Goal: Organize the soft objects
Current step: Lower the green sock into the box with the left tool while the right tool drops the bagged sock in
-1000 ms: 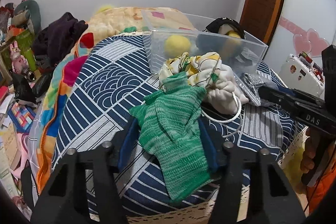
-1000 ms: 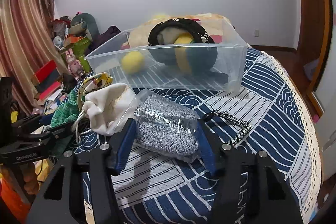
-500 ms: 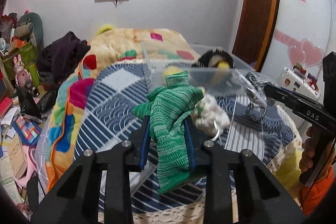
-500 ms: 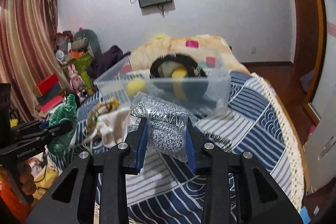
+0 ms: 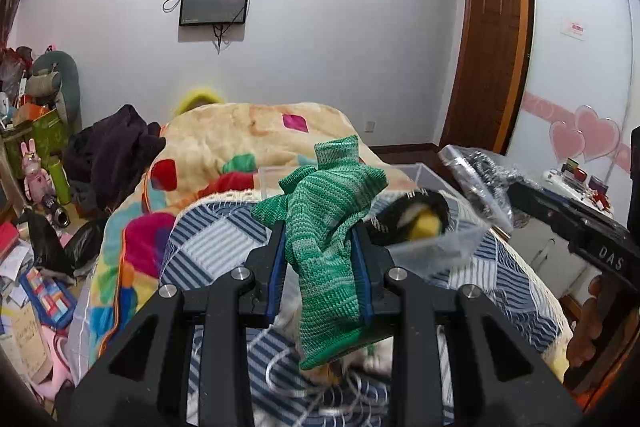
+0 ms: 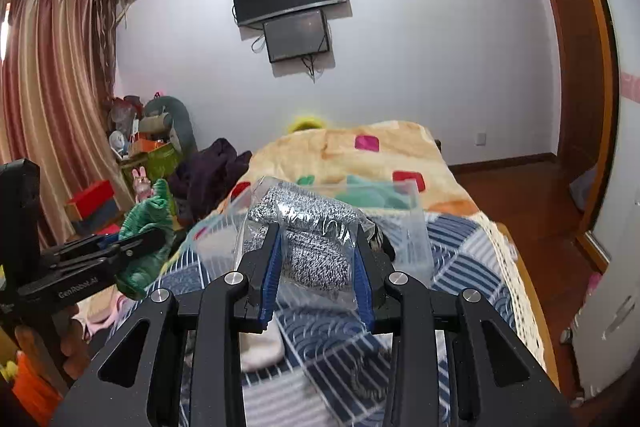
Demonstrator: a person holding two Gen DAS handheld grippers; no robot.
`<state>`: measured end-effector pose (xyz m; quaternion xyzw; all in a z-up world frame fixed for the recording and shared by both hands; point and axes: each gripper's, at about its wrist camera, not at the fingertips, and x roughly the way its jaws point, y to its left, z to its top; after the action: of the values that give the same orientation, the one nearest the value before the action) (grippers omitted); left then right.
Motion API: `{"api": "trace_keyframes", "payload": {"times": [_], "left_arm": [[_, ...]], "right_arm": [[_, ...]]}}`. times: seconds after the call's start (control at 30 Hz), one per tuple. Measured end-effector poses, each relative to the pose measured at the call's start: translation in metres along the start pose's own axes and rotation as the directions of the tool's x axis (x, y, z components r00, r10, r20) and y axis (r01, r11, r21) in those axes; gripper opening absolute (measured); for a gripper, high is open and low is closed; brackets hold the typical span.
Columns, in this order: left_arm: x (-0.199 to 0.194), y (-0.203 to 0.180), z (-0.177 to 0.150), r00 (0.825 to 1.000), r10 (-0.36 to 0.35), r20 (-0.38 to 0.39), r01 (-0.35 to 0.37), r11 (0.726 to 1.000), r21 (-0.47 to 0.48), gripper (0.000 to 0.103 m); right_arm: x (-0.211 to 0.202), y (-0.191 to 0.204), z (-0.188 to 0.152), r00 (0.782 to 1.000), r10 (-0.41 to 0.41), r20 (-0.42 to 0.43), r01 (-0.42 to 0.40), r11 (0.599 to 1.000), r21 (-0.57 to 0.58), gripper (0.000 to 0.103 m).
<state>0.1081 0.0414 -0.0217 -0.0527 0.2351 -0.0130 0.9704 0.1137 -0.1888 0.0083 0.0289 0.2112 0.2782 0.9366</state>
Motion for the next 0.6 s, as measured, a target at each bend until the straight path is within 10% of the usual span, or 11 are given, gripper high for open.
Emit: {"api": "trace_keyframes", "payload": {"times": [0.6], "left_arm": [[0.101,0.002,0.018,0.985,0.025,-0.169,-0.024,1.0,0.012,0.03]], "right_arm": [[0.09,0.014,-0.009,0.977,0.033,-0.21,-0.039,0.999,-0.024,0.03]]}}
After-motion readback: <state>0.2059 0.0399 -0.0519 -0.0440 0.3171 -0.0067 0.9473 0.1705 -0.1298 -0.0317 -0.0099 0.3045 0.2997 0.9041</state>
